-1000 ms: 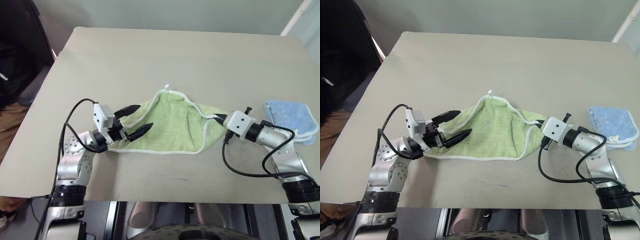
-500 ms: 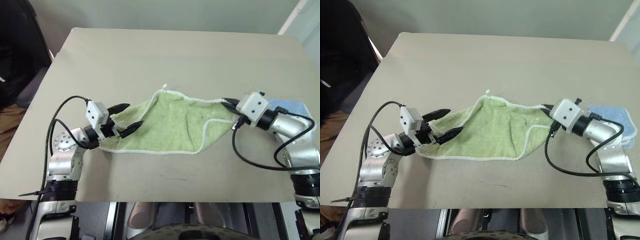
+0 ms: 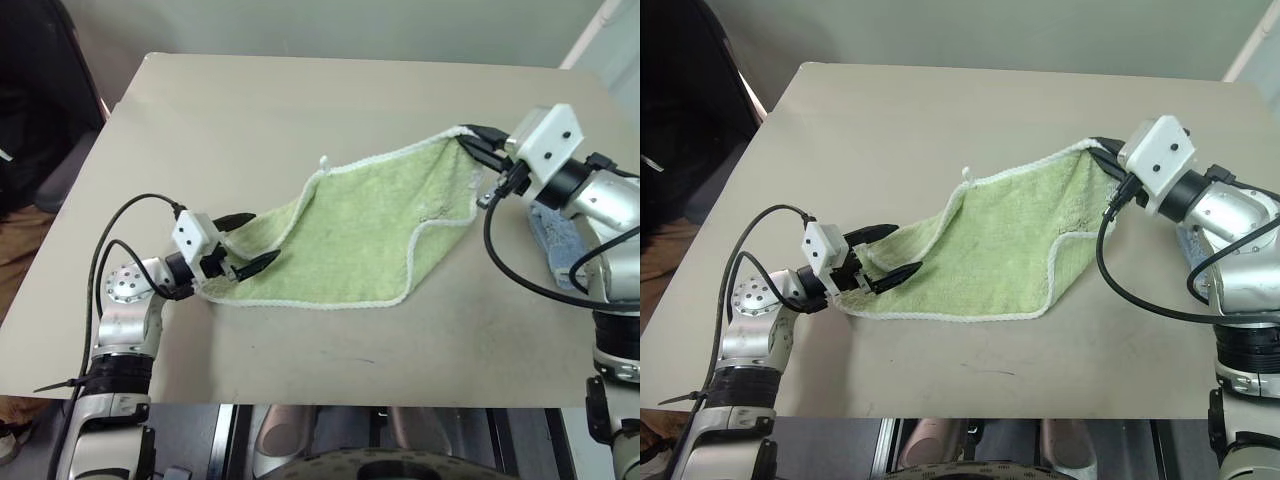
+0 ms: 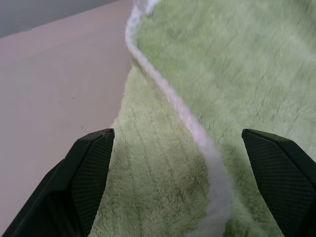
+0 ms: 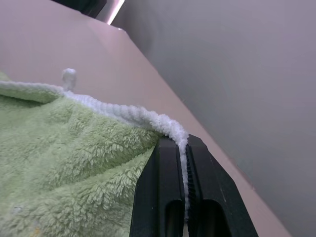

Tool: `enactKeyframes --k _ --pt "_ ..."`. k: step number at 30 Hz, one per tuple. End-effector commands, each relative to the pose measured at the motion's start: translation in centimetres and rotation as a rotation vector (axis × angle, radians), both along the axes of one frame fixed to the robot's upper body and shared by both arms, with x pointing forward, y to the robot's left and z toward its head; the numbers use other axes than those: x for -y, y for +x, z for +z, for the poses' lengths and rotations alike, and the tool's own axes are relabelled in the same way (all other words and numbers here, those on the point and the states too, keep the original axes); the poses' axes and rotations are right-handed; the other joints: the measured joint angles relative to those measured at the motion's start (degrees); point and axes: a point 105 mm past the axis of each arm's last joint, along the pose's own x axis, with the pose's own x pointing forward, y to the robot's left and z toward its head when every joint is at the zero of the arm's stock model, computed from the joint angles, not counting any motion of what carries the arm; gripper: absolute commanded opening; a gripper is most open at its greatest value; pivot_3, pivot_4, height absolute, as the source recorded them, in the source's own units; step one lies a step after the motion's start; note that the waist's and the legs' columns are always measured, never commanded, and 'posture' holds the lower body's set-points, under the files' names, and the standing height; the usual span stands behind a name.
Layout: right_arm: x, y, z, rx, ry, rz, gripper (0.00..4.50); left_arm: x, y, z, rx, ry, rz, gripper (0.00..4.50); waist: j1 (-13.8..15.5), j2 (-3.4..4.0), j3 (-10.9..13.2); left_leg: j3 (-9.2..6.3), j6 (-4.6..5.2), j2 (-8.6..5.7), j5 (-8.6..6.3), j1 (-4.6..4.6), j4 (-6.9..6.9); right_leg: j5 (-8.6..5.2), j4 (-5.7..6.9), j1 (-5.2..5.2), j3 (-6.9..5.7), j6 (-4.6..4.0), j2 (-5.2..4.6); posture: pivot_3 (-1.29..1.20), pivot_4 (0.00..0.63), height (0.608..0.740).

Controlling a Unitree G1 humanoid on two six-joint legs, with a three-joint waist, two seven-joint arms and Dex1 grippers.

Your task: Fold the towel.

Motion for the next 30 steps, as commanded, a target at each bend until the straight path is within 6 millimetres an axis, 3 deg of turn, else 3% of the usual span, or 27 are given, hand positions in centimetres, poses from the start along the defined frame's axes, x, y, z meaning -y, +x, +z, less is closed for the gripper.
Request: enactKeyframes --k 1,11,14,21,24,30 --pt "0.2 -0.7 2.3 0.081 0.012 -0.002 0.03 -0.1 0.3 0.3 0.056 0.058 -0.013 4.5 0.0 0.0 0.0 0.0 0.0 0.0 0.0 0.0 0.0 0.0 0.0 0.0 0.0 0.0 0.0 0.0 0.15 0.74" --pt "-0.1 -0.8 2.3 0.074 0.015 0.0 0.03 -0.7 0.7 -0.5 0.115 0.139 -0.011 4.5 0.0 0.0 0.0 0.0 0.02 0.0 0.01 -0.02 0.0 0.01 0.01 -0.03 0.0 -0.01 0.0 0.0 0.15 0.74" --pt "-0.2 -0.9 2.4 0.077 0.023 -0.002 0.0 -1.0 1.2 0.2 0.137 0.113 0.012 3.84 0.0 0.0 0.0 0.0 0.02 0.0 0.01 -0.02 0.01 0.03 0.02 -0.03 0.0 -0.03 0.0 0.0 0.15 0.74" --pt "-0.3 -1.1 2.3 0.075 0.029 0.0 0.0 -0.9 1.6 0.7 0.152 0.13 0.006 1.32 0.0 0.0 0.0 0.01 0.05 0.0 0.03 -0.02 0.0 0.03 0.02 -0.05 0.0 -0.03 0.0 0.0 0.15 0.74" --pt "-0.1 -1.1 2.3 0.075 0.026 -0.006 0.0 -0.8 1.9 1.8 0.158 0.064 0.025 0.15 0.0 0.0 0.0 0.01 0.07 0.0 0.03 -0.02 0.0 0.03 0.0 -0.05 0.0 -0.03 0.0 0.0 0.15 0.74" --pt "0.6 -1.1 2.2 0.078 0.02 -0.039 0.0 -2.1 3.5 3.5 0.16 -0.012 0.132 0.03 0.1 0.0 0.0 0.01 0.04 0.0 0.04 -0.03 0.01 0.05 0.03 -0.05 -0.01 -0.04 0.0 0.0 0.15 0.74"
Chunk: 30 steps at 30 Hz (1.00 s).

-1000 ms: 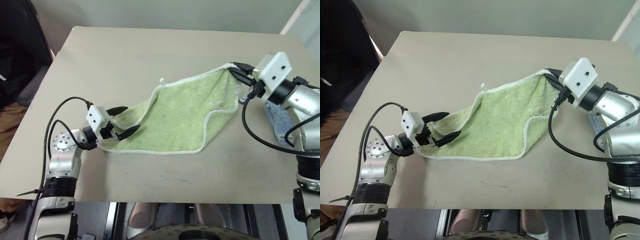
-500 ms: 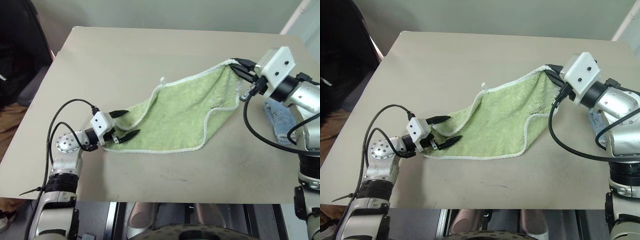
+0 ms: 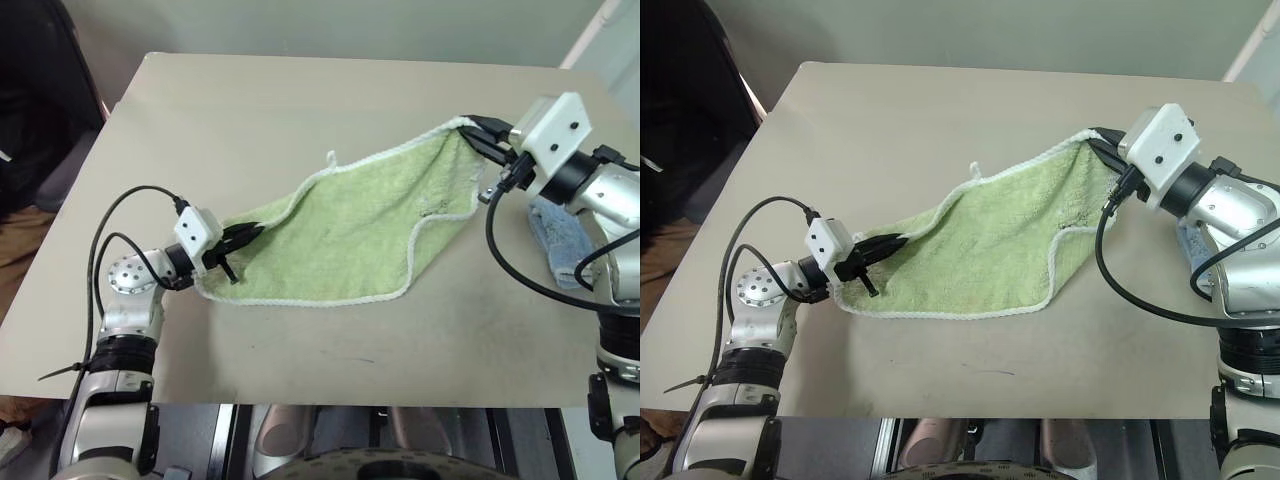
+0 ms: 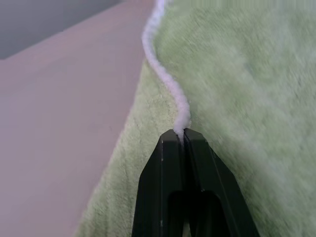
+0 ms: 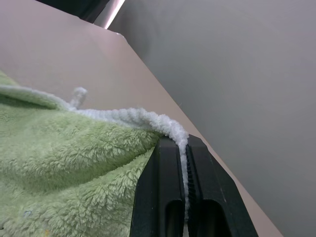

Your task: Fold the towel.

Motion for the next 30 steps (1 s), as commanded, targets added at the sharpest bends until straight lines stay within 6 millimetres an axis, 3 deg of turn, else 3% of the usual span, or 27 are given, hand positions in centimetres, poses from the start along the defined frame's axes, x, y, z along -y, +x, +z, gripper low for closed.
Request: enactKeyframes --k 1,3,7,11,14,21,26,30 --pt "1.2 -0.5 2.1 0.086 0.012 -0.045 0.0 -1.3 1.6 2.7 0.093 -0.057 0.114 0.03 0.0 0.0 0.0 0.01 -0.01 0.0 0.01 0.0 0.0 0.01 0.0 0.0 0.0 0.01 0.0 0.0 0.15 0.74" --pt "1.6 -0.3 2.4 0.096 0.018 -0.061 0.0 -1.8 2.5 3.4 0.143 -0.063 0.187 0.03 0.1 0.0 0.0 0.01 -0.01 0.0 0.05 0.0 0.01 0.03 0.01 0.01 0.0 0.02 -0.01 0.0 0.15 0.74" --pt "3.3 0.8 3.2 0.14 0.034 -0.149 0.0 -3.1 5.7 6.9 0.306 -0.167 0.431 0.03 0.3 -0.01 0.0 0.01 0.3 -0.01 0.37 0.0 0.03 0.2 -0.03 0.04 0.0 0.06 -0.02 0.0 0.15 0.74" --pt "4.7 1.6 3.6 0.183 0.051 -0.226 0.0 -4.6 7.5 9.2 0.374 -0.289 0.607 0.03 0.3 -0.01 0.0 0.03 0.46 -0.02 0.53 0.01 0.03 0.34 -0.05 0.03 0.0 0.06 -0.01 0.0 0.15 0.74" --pt "5.4 2.3 3.5 0.189 0.072 -0.261 0.0 -4.7 8.7 10.6 0.416 -0.332 0.71 0.03 0.3 0.0 0.0 0.03 0.5 -0.02 0.59 0.02 0.02 0.39 -0.05 0.03 0.0 0.11 -0.01 0.0 0.15 0.74" --pt "6.9 5.8 3.1 0.189 0.109 -0.32 0.0 -1.7 11.5 13.9 0.385 -0.45 0.725 0.03 0.4 0.03 0.1 0.04 0.57 -0.08 0.62 -0.03 0.01 0.54 -0.15 0.01 0.01 0.34 -0.03 0.0 0.15 0.74" --pt "9.2 9.5 4.9 0.237 0.095 -0.439 0.0 -0.2 12.5 17.3 0.372 -0.409 0.694 0.03 0.5 0.14 0.2 0.04 0.54 -0.1 0.64 -0.31 -0.01 0.76 -0.08 -0.37 0.05 0.55 -0.03 0.0 0.15 0.74" --pt "9.9 10.7 6.8 0.263 0.115 -0.468 0.0 -0.3 12.5 19.8 0.398 -0.367 0.677 0.03 0.4 0.16 0.2 0.04 0.26 -0.01 0.69 -0.64 -0.15 0.8 -0.03 -0.81 0.03 0.51 0.02 0.0 0.15 0.74"
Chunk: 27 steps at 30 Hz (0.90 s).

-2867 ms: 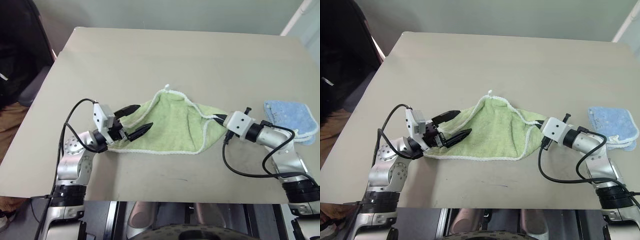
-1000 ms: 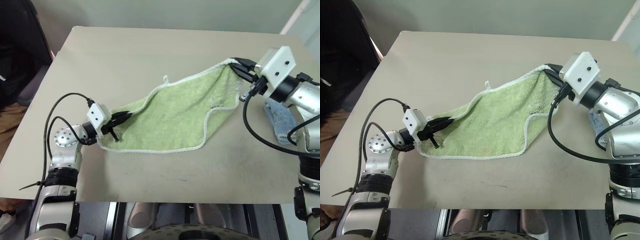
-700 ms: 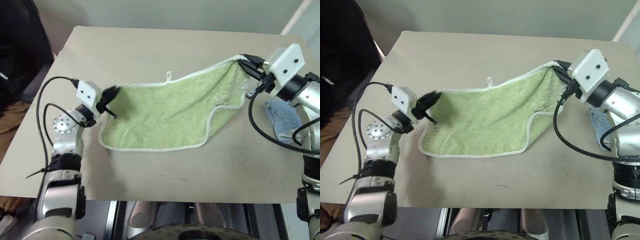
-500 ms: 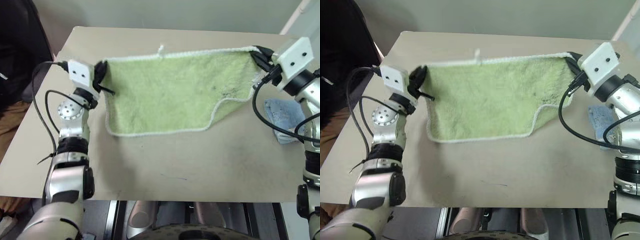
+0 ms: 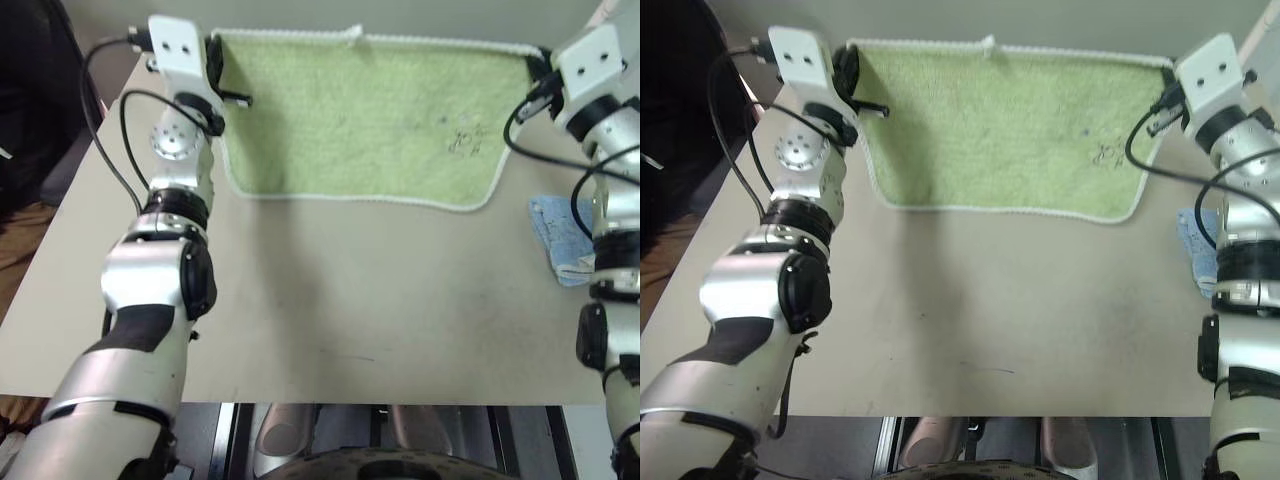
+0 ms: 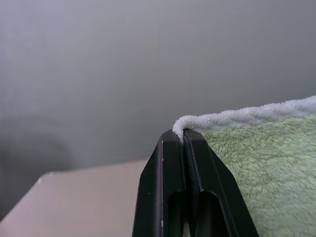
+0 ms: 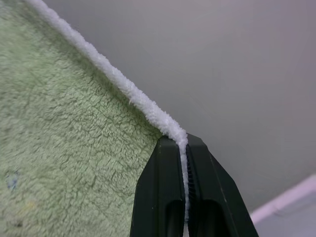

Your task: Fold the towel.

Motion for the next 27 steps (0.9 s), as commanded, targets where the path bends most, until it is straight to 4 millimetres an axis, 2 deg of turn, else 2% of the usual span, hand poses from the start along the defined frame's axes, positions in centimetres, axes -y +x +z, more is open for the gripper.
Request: enactKeyframes --k 1,5,7,9,11,14,20,24,26,27 --pt "1.6 0.0 2.3 0.073 0.012 -0.052 0.0 -1.7 -0.4 2.5 0.031 0.024 0.038 0.03 0.0 0.0 0.0 0.0 -0.12 0.03 0.05 -0.18 0.01 0.0 0.01 -0.21 0.0 0.0 0.01 0.0 0.15 0.74" --pt "2.6 -0.3 3.8 0.099 0.004 -0.065 0.0 -2.8 -0.9 4.3 0.058 0.012 0.031 0.03 0.2 0.01 0.0 0.06 -0.41 0.12 0.12 -0.58 -0.11 -0.02 -0.09 -0.57 -0.04 -0.02 0.02 0.0 0.15 0.74" --pt "2.8 -0.8 3.9 0.101 0.004 -0.033 0.0 -3.0 -1.2 4.2 0.051 0.046 -0.017 0.03 0.2 0.02 0.0 0.07 -0.41 0.14 0.11 -0.82 -0.12 -0.02 -0.06 -0.73 -0.07 -0.02 0.02 0.0 0.15 0.74" --pt "3.0 -1.4 3.5 0.094 0.007 0.006 0.0 -3.3 -1.4 3.6 0.027 0.064 -0.077 0.03 0.3 0.02 0.0 0.1 -0.4 0.15 0.11 -0.93 -0.2 -0.02 -0.09 -0.78 -0.1 -0.02 0.04 0.0 0.15 0.74" --pt "3.1 -2.5 2.4 0.074 0.0 0.059 0.0 -3.3 -1.8 2.0 -0.014 0.095 -0.164 0.03 0.6 0.0 0.0 0.11 -0.38 0.16 0.11 -1.01 -0.18 -0.02 -0.13 -0.81 -0.15 -0.03 0.06 0.0 0.15 0.74" --pt "3.3 -4.5 0.6 0.037 -0.01 0.097 0.0 -3.2 -2.5 -0.5 -0.059 0.137 -0.291 0.03 0.9 0.02 0.0 0.15 -0.27 0.2 0.09 -1.04 -0.03 -0.14 -0.1 -0.76 -0.19 -0.1 0.04 0.0 0.15 0.74" --pt "3.2 -8.7 -2.6 -0.078 0.02 0.126 0.0 -2.8 -4.5 -3.2 -0.139 0.192 -0.54 0.03 1.0 0.04 0.0 0.19 -0.18 0.26 0.11 -1.44 0.4 -0.11 -0.03 -0.93 -0.25 0.1 0.03 0.0 0.15 0.74" --pt "2.9 -10.2 -3.8 -0.137 0.026 0.133 0.0 -2.8 -5.1 -3.9 -0.157 0.224 -0.589 0.03 0.8 0.03 0.0 0.21 -0.17 0.2 0.07 -1.13 0.43 -0.08 0.01 -0.78 -0.17 0.1 -0.01 0.0 0.15 0.74" --pt "3.3 -11.5 -4.7 -0.18 0.051 0.129 0.0 -2.8 -5.9 -5.0 -0.215 0.24 -0.68 0.03 0.8 0.03 0.0 0.23 -0.05 0.18 0.15 -0.89 0.42 0.14 0.03 -0.62 -0.12 0.08 -0.01 0.0 0.15 0.74" --pt "3.4 -12.2 -5.2 -0.21 0.058 0.136 0.0 -2.8 -6.6 -5.5 -0.251 0.251 -0.739 0.03 0.8 0.04 0.0 0.22 0.31 0.18 0.06 -0.7 0.38 0.21 0.02 -0.44 -0.11 0.08 -0.02 0.0 0.15 0.74"
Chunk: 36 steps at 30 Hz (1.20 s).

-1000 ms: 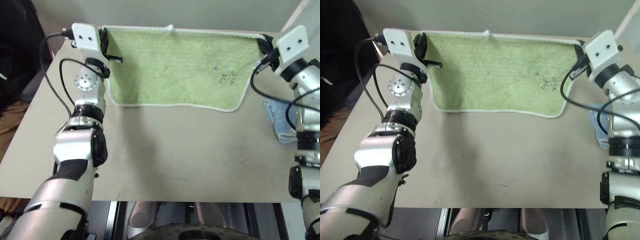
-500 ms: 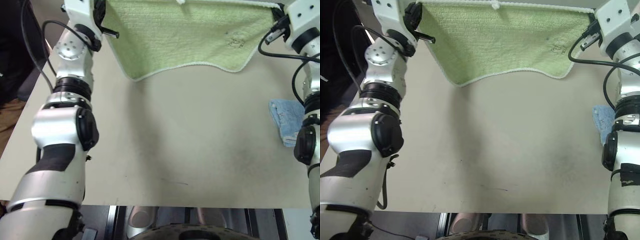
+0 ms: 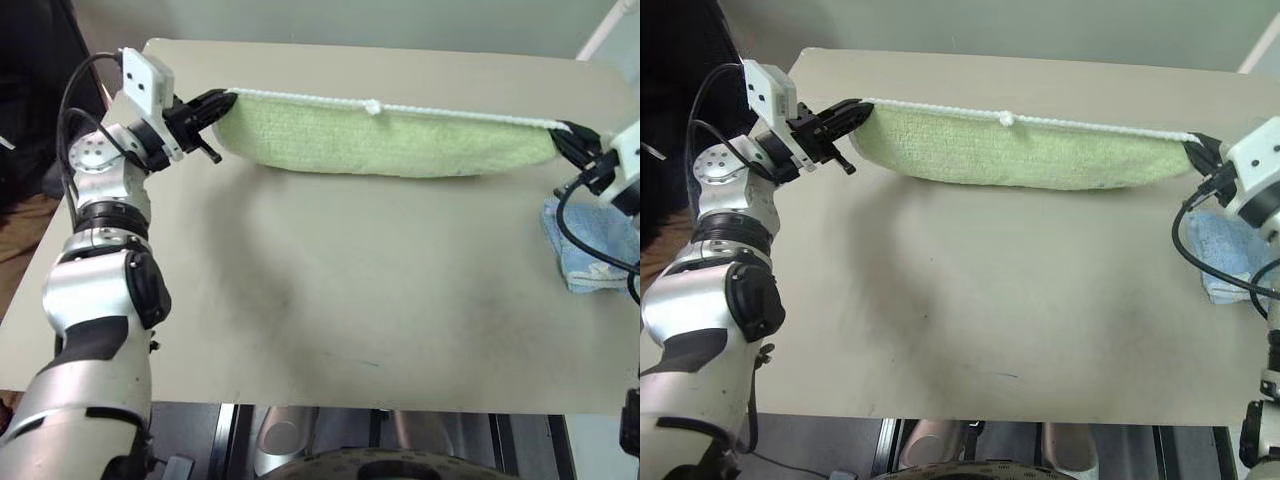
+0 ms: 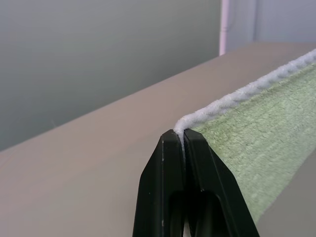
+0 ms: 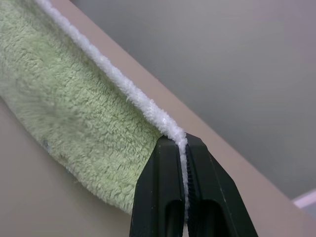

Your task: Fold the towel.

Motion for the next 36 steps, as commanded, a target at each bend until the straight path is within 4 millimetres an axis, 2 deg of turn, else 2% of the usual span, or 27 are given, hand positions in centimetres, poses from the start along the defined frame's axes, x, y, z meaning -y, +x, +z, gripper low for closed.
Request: enactKeyframes --k 1,3,10,13,15,20,22,25,29,36 --pt "0.7 -2.8 1.0 -0.014 0.009 0.005 0.0 -0.9 -2.1 -0.5 -0.074 0.043 -0.146 0.03 0.0 0.0 0.0 0.01 0.16 -0.01 -0.01 0.21 -0.01 -0.02 0.01 0.21 -0.01 -0.03 0.01 0.0 0.15 0.74" --pt "0.5 -3.9 0.1 -0.079 -0.005 0.031 0.0 -1.5 -3.2 -1.2 -0.153 0.079 -0.201 0.03 -0.3 0.0 0.0 0.0 0.16 0.01 -0.01 0.53 0.01 -0.34 0.0 0.54 0.0 -0.5 0.03 0.0 0.15 0.74" --pt "-0.6 -7.3 -3.5 -0.296 -0.036 0.126 0.0 -3.9 -6.7 -2.9 -0.355 0.12 -0.232 0.03 -1.0 -0.04 0.0 0.01 0.14 0.0 0.13 0.48 0.06 -0.34 -0.02 0.54 0.03 -0.49 0.08 0.0 0.15 0.74" --pt "-0.7 -9.2 -6.4 -0.441 -0.104 0.158 0.0 -5.2 -8.5 -4.6 -0.443 0.143 -0.209 0.03 -1.0 -0.05 0.0 0.0 0.17 -0.01 0.22 0.46 0.04 -0.36 -0.02 0.55 0.06 -0.43 0.08 0.0 0.15 0.74" --pt "-0.8 -10.2 -7.3 -0.492 -0.114 0.177 0.0 -5.7 -9.4 -5.3 -0.488 0.146 -0.198 0.03 -1.0 -0.08 -0.1 -0.03 0.13 0.0 0.19 0.5 0.0 -0.43 -0.01 0.57 0.06 -0.41 0.09 0.0 0.15 0.74" --pt "-0.8 -11.1 -7.6 -0.542 -0.095 0.196 0.0 -6.4 -11.2 -6.7 -0.585 0.155 -0.169 0.03 -1.2 -0.2 -0.1 -0.05 0.01 -0.03 0.12 0.52 0.03 -0.52 0.01 0.62 0.1 -0.26 0.09 0.0 0.15 0.74" --pt "-0.4 -11.6 -7.8 -0.565 -0.103 0.194 0.0 -6.5 -12.4 -7.3 -0.636 0.156 -0.178 0.03 -1.2 -0.19 -0.1 -0.06 -0.39 -0.03 -0.12 0.51 0.02 -0.53 -0.01 0.61 0.1 -0.26 0.1 0.0 0.15 0.74" --pt "0.3 -12.2 -7.9 -0.594 -0.119 0.187 0.0 -6.5 -13.6 -8.2 -0.689 0.176 -0.184 0.03 -1.2 -0.2 -0.1 -0.06 -0.47 -0.03 -0.21 0.51 -0.01 -0.57 -0.01 0.58 0.11 -0.34 0.1 0.0 0.15 0.74" --pt "0.8 -12.8 -7.9 -0.621 -0.134 0.19 0.0 -6.2 -14.3 -8.1 -0.712 0.167 -0.196 0.03 -1.1 -0.21 -0.1 -0.11 -0.64 -0.03 -0.31 0.51 -0.02 -0.59 0.01 0.6 0.11 -0.41 0.1 0.0 0.15 0.74" --pt "0.6 -15.2 -9.1 -0.747 -0.153 0.26 0.0 -8.1 -15.0 -8.5 -0.762 0.229 -0.133 0.03 -1.2 -0.22 -0.2 -0.12 -0.78 -0.02 -0.43 0.54 -0.09 -0.7 0.02 0.57 0.11 -0.5 0.13 0.0 0.15 0.74"
